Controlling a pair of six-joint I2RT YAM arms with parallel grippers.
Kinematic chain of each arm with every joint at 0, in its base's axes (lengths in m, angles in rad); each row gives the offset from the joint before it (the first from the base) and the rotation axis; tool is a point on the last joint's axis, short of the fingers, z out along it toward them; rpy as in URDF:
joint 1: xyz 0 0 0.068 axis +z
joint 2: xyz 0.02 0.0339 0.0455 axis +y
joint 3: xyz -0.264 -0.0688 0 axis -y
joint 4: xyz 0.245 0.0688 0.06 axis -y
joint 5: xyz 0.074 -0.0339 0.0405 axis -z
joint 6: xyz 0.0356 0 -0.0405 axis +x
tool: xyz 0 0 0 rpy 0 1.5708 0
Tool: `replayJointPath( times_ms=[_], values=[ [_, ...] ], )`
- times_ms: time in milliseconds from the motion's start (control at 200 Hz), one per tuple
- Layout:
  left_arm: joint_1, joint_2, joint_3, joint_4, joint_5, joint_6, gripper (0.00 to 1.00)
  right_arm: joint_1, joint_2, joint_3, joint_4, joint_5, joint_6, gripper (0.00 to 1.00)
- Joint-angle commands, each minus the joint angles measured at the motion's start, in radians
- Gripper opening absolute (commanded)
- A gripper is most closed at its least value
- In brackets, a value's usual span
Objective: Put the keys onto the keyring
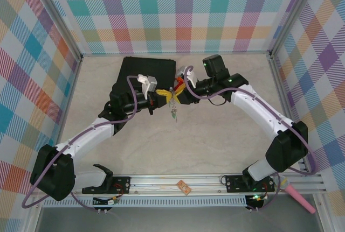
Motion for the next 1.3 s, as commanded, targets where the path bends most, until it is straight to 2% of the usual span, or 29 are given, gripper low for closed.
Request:
replayJointPath(
  times_ms=[0, 225, 295, 490, 755, 990, 1150, 1295],
  values=[
    [-0.006, -0.023, 0.0, 0.019, 0.035, 0.015, 0.0, 0.008, 0.014, 0.041, -0.033, -0.006, -0.041, 0.29],
    [-0.01, -0.015, 0.012, 0.003, 0.049, 0.016, 0.0, 0.015, 0.015, 0.041, -0.017, -0.022, -0.04, 0.26],
    [-0.011, -0.013, 0.014, 0.003, 0.051, 0.016, 0.0, 0.02, 0.017, 0.043, -0.019, -0.022, -0.041, 0.21],
    [-0.013, -0.01, 0.012, 0.001, 0.05, 0.016, 0.0, 0.028, 0.019, 0.037, -0.013, -0.03, -0.041, 0.2],
    [-0.013, -0.022, 0.005, 0.004, 0.039, 0.016, 0.0, 0.034, 0.026, 0.042, -0.032, -0.039, -0.051, 0.0],
    [-0.013, -0.027, 0.001, 0.016, 0.026, 0.009, 0.0, 0.035, 0.013, 0.024, 0.004, -0.022, -0.026, 0.0],
    [-0.013, -0.046, -0.006, 0.036, -0.006, -0.022, 0.29, 0.032, -0.036, -0.05, 0.136, -0.016, 0.018, 0.0],
    [-0.011, -0.089, -0.051, 0.146, -0.068, -0.088, 0.36, 0.022, -0.081, -0.132, 0.297, -0.018, 0.088, 0.0]
  ],
)
